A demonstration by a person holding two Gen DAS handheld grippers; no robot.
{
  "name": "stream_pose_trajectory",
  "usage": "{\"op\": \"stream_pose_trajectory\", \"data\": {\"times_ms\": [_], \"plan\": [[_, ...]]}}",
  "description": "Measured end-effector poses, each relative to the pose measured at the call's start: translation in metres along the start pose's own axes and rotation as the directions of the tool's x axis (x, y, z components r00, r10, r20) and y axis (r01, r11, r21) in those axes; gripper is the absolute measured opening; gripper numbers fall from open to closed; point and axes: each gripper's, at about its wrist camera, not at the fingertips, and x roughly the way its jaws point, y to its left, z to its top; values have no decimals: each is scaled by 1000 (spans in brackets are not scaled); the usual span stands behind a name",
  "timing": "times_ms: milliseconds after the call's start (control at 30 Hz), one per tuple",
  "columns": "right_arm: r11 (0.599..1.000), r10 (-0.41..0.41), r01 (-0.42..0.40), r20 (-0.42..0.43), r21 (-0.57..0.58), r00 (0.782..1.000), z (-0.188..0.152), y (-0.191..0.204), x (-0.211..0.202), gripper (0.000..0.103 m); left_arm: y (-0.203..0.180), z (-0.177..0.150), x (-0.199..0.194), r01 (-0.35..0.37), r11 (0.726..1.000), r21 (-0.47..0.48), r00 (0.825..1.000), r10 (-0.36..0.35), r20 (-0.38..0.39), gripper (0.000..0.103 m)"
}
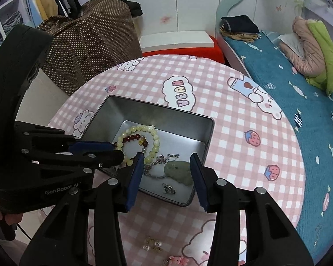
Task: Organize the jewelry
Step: 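Open both tools to drop the pendant and charm into the tin, then move both tools back to the remaining pink charms beside the tin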
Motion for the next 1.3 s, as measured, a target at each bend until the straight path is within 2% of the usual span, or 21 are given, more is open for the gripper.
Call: {"op": "stream_pose_trajectory", "data": {"times_ms": [300,433,633,700,800,1000,1300], "plan": [[1000,-26,26,35,11,999,-1,0,-14,47,-4,-4,-11,8,1000,3,1000,-8,22,27],[999,-42,41,51,20,998,-3,0,-23,49,-7,-7,-19,4,1000,12,999,-4,38,34],[995,-80,74,90,71,993,-9,-5,-41,59,-16,-13,-35,1,999,50,998,-5,70,40],[992,-100,90,103,91,990,-11,-8,-49,62,-19,-16,-39,0,998,62,997,-5,78,41],[986,-136,122,121,115,983,-15,-10,-60,68,-23,-22,-49,3,997,79,995,-11,100,51],[967,-205,176,149,186,967,-27,-21,-84,80,-25,-33,-69,-3,996,91,989,-11,147,58],[932,-290,244,147,270,946,-48,-30,-104,83,-11,-60,-98,-24,998,59,979,12,201,68]]}}
